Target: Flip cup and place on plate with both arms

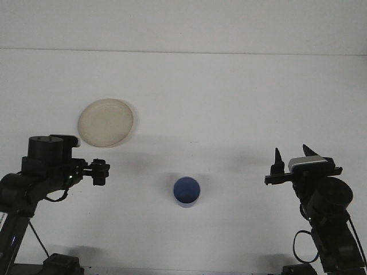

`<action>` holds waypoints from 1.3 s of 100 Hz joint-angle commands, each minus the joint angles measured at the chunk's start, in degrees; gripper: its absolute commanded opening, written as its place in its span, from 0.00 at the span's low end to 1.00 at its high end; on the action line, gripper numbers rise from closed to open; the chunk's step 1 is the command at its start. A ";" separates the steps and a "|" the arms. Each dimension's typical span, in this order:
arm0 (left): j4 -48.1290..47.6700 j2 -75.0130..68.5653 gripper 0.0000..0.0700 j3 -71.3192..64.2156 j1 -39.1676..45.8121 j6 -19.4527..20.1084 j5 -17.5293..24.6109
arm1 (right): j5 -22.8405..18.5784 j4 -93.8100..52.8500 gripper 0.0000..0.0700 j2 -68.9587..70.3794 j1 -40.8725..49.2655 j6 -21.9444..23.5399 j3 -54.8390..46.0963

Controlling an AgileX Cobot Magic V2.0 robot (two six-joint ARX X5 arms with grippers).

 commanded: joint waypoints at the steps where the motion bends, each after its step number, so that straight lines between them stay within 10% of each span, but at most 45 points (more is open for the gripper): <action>1: 1.27 2.51 0.68 1.38 -2.86 -1.86 0.44 | 0.20 0.70 0.70 0.13 0.09 -0.20 0.17; 55: 4.83 31.63 0.68 19.26 -28.92 -3.37 0.92 | 0.17 0.70 0.70 0.13 0.09 -0.17 0.17; 119: 0.79 46.07 0.65 20.74 -34.88 -1.05 0.83 | 0.17 0.92 0.70 0.13 0.09 -0.17 0.17; 130: 0.79 47.91 0.52 20.74 -35.08 -1.01 0.83 | 0.20 0.94 0.70 0.13 0.09 -0.20 0.17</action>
